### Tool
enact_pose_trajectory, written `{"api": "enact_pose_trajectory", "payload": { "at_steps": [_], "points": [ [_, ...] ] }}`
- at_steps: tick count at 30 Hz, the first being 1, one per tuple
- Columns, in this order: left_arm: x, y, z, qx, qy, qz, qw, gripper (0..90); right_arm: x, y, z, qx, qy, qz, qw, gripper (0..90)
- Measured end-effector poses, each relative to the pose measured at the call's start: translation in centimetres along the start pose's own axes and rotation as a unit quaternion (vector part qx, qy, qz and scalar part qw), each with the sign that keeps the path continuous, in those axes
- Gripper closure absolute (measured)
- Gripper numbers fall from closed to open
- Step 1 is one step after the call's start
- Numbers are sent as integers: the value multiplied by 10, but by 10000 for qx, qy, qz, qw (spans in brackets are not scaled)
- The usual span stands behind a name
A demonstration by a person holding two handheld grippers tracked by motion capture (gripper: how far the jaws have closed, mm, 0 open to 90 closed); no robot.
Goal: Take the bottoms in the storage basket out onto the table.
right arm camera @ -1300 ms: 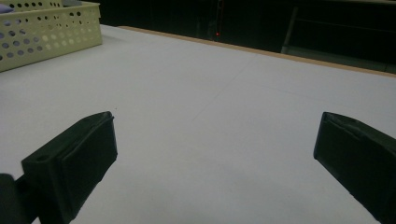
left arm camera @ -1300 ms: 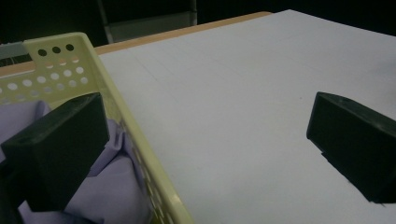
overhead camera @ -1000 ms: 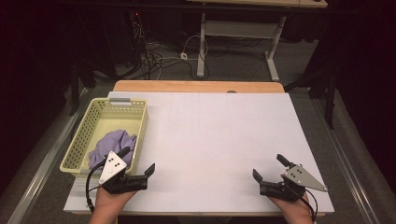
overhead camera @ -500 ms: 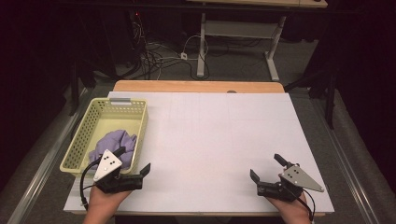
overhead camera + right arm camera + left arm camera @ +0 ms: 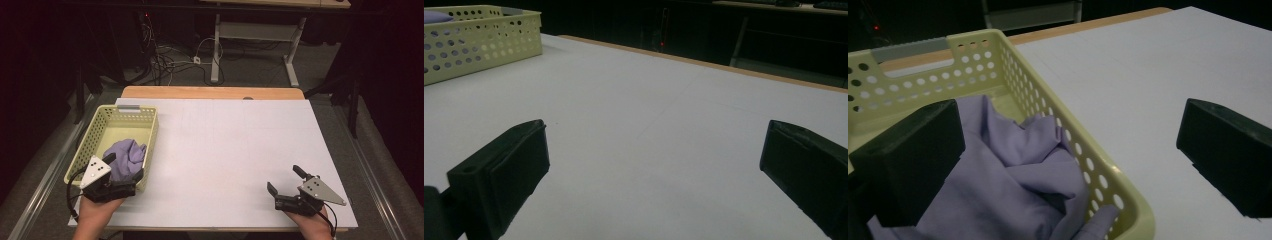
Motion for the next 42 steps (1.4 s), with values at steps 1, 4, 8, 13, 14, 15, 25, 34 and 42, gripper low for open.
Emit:
{"api": "enact_pose_trajectory", "payload": {
  "at_steps": [1,4,8,13,14,15,25,34,42],
  "points": [
    [2,-5,0,30,5,41,10000,0,0,0,0,3,-3,-6,10000,2],
    [5,-11,-1,6,-5,139,9999,0,1,1,0,0,-13,-17,10000,2],
    [10,-18,-1,93,-6,185,9998,0,1,1,-1,4,-14,-34,10000,2],
    [13,-30,-4,222,-89,268,9994,0,0,1,-2,9,-34,-38,10000,2],
    [13,-30,-4,222,-89,268,9994,0,0,0,-2,4,-43,-30,10000,2],
    [13,-31,-4,222,-128,291,9992,0,0,0,-2,14,-46,-23,10000,2],
    [23,-54,-10,429,-82,610,9972,0,0,0,-3,35,-70,-48,10000,2],
    [25,-59,-10,436,-87,574,9974,0,-1,-1,-4,47,-108,-36,9999,2],
    [23,-46,1,625,318,224,9973,0,-1,-4,-3,72,-128,-29,9999,2]
  ]
}}
Point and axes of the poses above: each handheld gripper's, and its own axes: x roughly backward along the jaws, z roughly out of its top, y roughly to its right, the point moved 1 cm from there along -x, roughly forward along the jaws, and after that the axes turned 2 degrees about y, right-handed, at the moved point
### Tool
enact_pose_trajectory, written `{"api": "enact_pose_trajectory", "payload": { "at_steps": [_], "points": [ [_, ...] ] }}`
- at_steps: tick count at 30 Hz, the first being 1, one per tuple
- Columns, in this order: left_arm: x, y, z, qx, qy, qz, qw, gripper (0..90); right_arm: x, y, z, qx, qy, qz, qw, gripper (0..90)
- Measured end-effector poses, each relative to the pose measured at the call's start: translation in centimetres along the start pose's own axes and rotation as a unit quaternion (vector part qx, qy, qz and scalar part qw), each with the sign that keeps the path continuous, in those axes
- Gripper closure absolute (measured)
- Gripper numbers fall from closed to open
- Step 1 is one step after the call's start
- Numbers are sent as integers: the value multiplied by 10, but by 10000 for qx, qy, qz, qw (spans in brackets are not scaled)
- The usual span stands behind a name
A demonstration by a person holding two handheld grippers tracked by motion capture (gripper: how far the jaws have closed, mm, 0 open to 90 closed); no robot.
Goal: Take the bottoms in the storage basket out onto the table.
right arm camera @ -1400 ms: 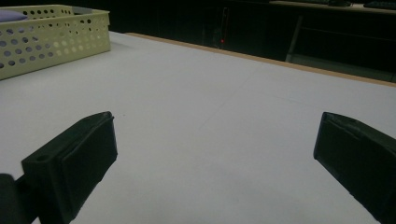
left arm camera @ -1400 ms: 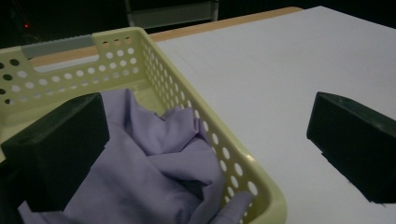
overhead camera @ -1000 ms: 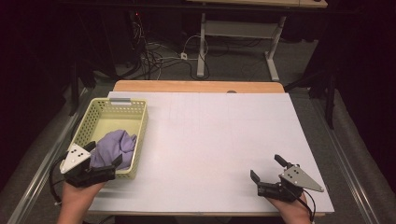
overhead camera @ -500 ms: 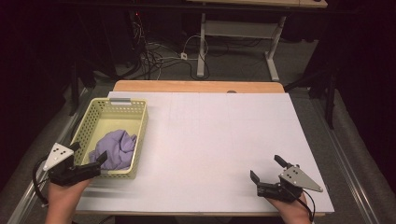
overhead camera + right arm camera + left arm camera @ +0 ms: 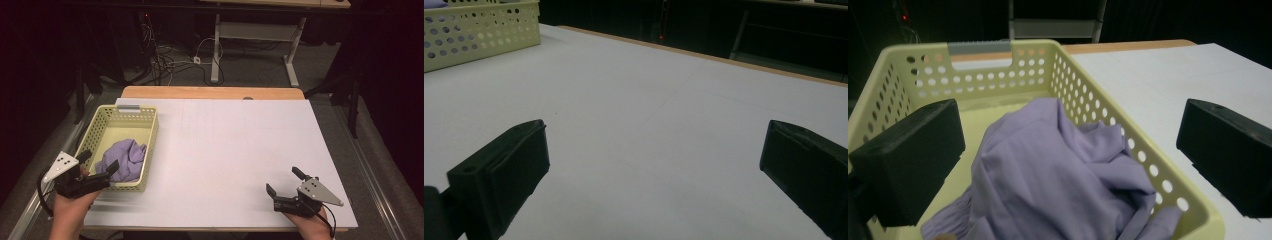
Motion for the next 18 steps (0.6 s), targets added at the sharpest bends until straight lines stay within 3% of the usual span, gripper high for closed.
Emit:
{"api": "enact_pose_trajectory", "payload": {
  "at_steps": [6,12,14,18],
  "points": [
    [-7,6,13,-158,2,-61,9999,0,2,1,0,-30,30,17,10000,2],
    [-26,9,34,-312,-177,-36,9994,0,3,4,0,-91,24,-1,10000,2],
    [-39,6,42,-267,-439,-27,9987,0,4,4,0,-103,34,-26,9999,2],
    [-53,3,44,-325,-673,33,9972,0,4,4,1,-96,59,-29,9999,2]
  ]
}}
Point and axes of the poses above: each handheld gripper's, and its own axes: x roughly backward along the jaws, z roughly out of its top, y roughly to its right, the point moved 1 cm from there along -x, roughly forward along the jaws, and after that the axes turned 2 degrees about y, right-handed, at the moved point
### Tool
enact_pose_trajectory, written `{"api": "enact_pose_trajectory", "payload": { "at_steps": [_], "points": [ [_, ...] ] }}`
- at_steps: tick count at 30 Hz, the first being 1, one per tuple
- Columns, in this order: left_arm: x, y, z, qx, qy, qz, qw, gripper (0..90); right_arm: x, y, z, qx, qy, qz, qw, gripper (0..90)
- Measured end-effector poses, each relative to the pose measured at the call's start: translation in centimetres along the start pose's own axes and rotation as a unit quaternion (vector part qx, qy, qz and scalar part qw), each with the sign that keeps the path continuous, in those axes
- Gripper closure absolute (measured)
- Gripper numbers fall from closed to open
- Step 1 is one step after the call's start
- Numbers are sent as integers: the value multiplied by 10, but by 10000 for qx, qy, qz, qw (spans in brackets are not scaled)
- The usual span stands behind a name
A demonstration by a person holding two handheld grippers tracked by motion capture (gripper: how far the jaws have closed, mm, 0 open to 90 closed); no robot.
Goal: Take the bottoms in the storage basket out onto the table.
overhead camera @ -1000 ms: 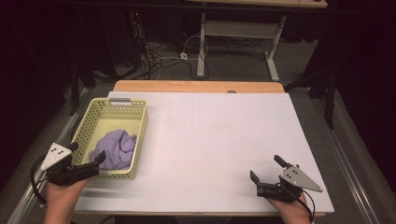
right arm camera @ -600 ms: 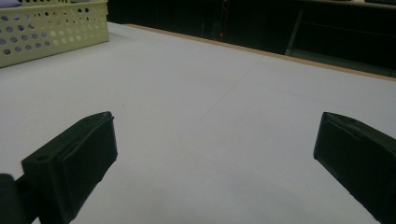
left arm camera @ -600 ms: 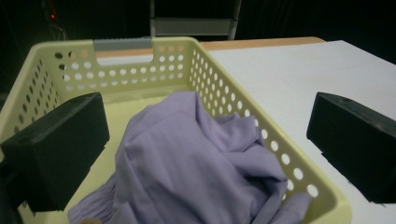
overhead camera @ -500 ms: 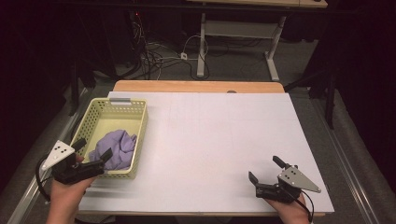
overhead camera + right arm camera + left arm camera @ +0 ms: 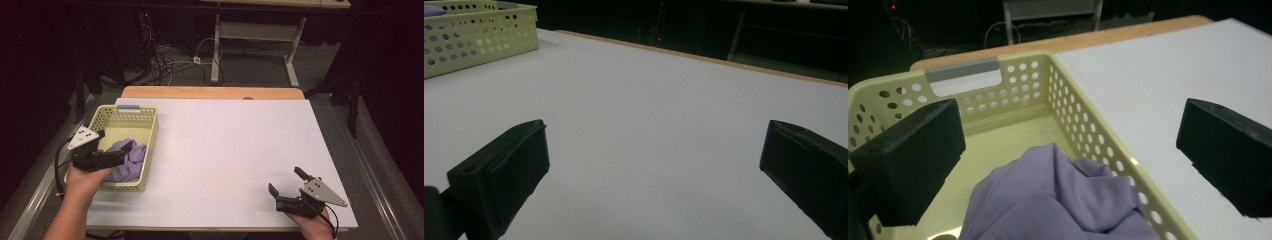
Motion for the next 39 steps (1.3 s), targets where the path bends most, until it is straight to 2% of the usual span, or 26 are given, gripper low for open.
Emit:
{"api": "enact_pose_trajectory", "payload": {
  "at_steps": [2,5,6,11,14,19,21,23,24,30,33,34,35,38,39],
  "points": [
    [-9,-3,1,73,-162,-31,9998,0,0,0,0,20,-28,3,10000,2],
    [-22,-8,5,49,-443,104,9990,0,-1,0,-1,11,-45,12,10000,2],
    [-22,-8,5,49,-443,104,9990,0,-1,0,-1,11,-45,12,10000,2],
    [-36,-19,7,340,-759,132,9964,0,0,1,-2,3,-39,-12,10000,2],
    [-44,-21,8,270,-1100,264,9932,0,0,1,-2,-5,-47,-21,10000,2],
    [-51,-25,11,330,-1627,250,9858,0,0,1,-2,-13,-42,-12,10000,2],
    [-54,-26,12,441,-1776,184,9829,0,0,1,-2,-18,-35,7,10000,2],
    [-57,-28,11,492,-1993,191,9785,0,0,1,-2,-18,-26,12,10000,2],
    [-60,-28,10,497,-2140,195,9754,0,0,1,-2,-12,-22,18,10000,2],
    [-68,-24,5,462,-2620,92,9639,0,0,-1,-2,-24,-26,38,10000,2],
    [-71,-24,4,565,-2911,124,9549,0,0,-1,-2,-25,-43,42,10000,2],
    [-72,-24,3,678,-3111,47,9479,0,0,-1,-2,-24,-49,46,10000,2],
    [-74,-23,1,701,-3300,56,9414,0,0,-1,-2,-30,-46,45,10000,2],
    [-75,-21,-2,643,-3662,137,9282,0,0,-2,-2,-28,-47,51,10000,2],
    [-76,-20,-3,614,-3857,157,9204,0,1,-2,-2,-34,-48,51,10000,2]
  ]
}}
Point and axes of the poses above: each handheld gripper's, and its own axes: x roughly backward along the jaws, z roughly out of its top, y roughly to its right, the point moved 1 cm from there along -x, roughly forward along the jaws, and after that the axes turned 2 degrees about y, right-handed, at the moved point
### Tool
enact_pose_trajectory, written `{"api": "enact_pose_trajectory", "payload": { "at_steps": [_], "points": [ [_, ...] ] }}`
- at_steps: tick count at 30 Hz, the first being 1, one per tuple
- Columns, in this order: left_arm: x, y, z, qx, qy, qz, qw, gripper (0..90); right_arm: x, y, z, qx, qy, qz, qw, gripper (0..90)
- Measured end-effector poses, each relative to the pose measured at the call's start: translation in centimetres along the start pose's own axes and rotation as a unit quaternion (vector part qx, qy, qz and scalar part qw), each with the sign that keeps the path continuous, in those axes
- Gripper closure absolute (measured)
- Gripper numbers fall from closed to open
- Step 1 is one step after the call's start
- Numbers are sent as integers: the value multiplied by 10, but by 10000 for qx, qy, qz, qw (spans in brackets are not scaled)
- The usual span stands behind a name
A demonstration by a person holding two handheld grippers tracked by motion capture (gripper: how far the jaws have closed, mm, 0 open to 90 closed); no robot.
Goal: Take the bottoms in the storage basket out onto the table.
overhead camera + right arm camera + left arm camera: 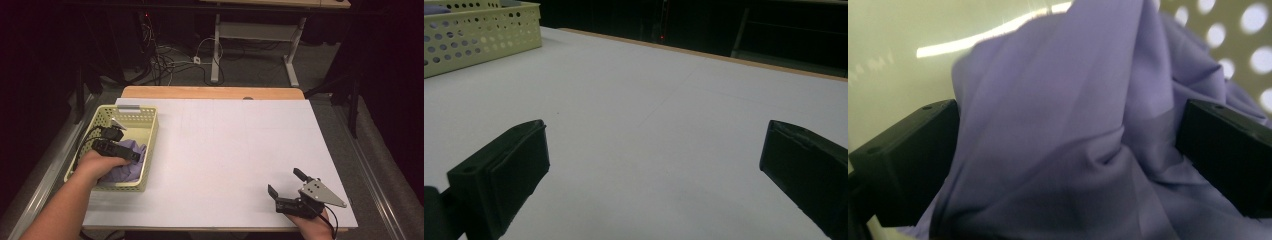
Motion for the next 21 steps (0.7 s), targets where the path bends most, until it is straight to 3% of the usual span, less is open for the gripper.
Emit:
{"api": "enact_pose_trajectory", "payload": {
  "at_steps": [5,6,8,9,13,14,21],
  "points": [
    [0,3,-1,-39,-310,153,9994,0,0,0,1,-9,15,-4,10000,2],
    [1,3,-2,-17,-478,110,9988,0,0,0,1,-13,15,-3,10000,2],
    [0,3,-2,-17,-563,82,9984,0,1,0,1,-11,22,0,10000,2],
    [-1,2,-3,-45,-754,42,9971,0,1,0,1,-22,28,8,10000,2],
    [-7,0,-3,-107,-972,-77,9952,0,0,0,1,-23,21,8,10000,2],
    [-11,-1,-2,-112,-1103,-135,9937,0,1,-1,2,3,33,6,10000,2],
    [-22,-2,3,-134,-1347,-195,9906,0,2,3,2,-36,45,-63,10000,2]
  ]
}}
Point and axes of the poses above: each handheld gripper's, and its own axes: x roughly backward along the jaws, z roughly out of its top, y roughly to its right, the point moved 1 cm from there along -x, roughly forward along the jaws, and after that the axes turned 2 degrees about y, right-handed, at the moved point
